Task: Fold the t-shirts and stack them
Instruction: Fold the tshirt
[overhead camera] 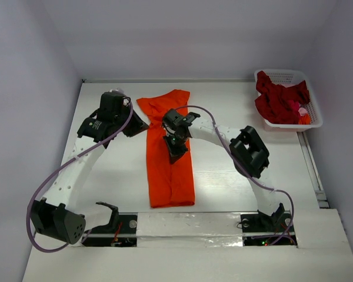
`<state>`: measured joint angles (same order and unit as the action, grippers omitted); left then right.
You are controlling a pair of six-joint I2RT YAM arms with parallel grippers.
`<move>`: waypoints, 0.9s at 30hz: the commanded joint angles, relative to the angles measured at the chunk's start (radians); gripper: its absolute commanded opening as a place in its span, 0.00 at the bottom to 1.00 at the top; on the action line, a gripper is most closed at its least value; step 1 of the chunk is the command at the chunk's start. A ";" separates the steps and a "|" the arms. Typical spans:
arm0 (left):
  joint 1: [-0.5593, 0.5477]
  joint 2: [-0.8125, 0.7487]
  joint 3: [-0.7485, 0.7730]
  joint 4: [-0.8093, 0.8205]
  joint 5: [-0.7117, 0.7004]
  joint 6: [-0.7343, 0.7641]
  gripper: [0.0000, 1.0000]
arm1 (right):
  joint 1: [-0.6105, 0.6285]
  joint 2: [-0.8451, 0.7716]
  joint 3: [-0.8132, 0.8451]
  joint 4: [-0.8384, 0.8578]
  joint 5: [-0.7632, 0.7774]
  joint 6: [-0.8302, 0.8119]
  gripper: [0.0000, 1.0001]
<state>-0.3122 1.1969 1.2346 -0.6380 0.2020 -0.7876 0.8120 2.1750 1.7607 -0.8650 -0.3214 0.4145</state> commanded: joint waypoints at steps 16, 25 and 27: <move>0.001 -0.023 -0.023 0.008 0.014 0.004 0.00 | 0.039 0.012 0.091 0.009 -0.067 -0.022 0.00; 0.001 -0.030 0.015 -0.023 -0.001 0.008 0.00 | 0.049 0.095 0.053 0.060 -0.085 -0.003 0.00; 0.001 -0.031 0.026 -0.028 0.000 0.008 0.00 | 0.049 0.105 0.017 0.087 -0.094 0.009 0.00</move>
<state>-0.3122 1.1957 1.2068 -0.6571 0.2058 -0.7872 0.8494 2.2669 1.8095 -0.8261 -0.3897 0.4145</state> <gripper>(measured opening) 0.003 0.010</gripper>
